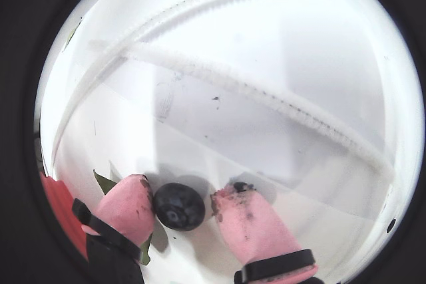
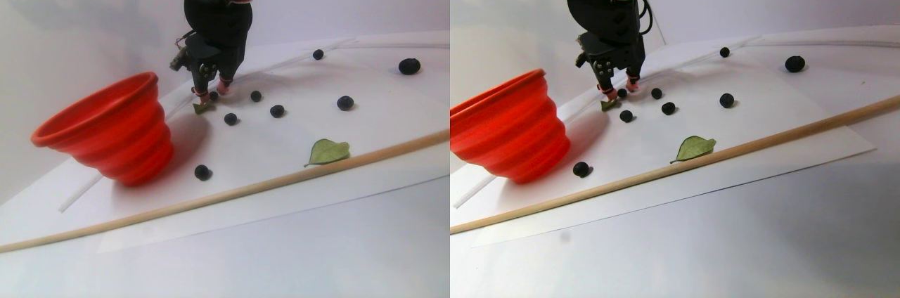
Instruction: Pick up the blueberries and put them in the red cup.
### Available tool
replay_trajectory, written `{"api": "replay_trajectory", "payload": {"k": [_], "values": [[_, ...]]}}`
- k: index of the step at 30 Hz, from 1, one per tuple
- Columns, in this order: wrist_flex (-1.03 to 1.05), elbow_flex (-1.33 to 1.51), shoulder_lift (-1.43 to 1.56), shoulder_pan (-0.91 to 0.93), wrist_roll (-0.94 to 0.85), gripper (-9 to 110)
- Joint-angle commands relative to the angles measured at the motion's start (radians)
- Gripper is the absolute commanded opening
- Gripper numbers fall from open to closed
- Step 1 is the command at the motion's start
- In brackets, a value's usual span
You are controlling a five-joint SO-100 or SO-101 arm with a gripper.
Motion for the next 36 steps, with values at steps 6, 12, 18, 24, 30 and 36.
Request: {"api": "replay_trajectory", "payload": {"k": [6, 12, 18, 24, 30, 36], "values": [[-0.011, -0.015, 0.014, -0.041, 0.015, 13], [-0.006, 0.0, 0.032, -0.044, 0.021, 13], [0.046, 0.014, 0.092, -0.052, 0.049, 12], [0.084, 0.034, 0.149, -0.063, 0.081, 12], [0.115, 0.052, 0.198, -0.072, 0.097, 12], [0.146, 0.069, 0.247, -0.08, 0.11, 12]]}}
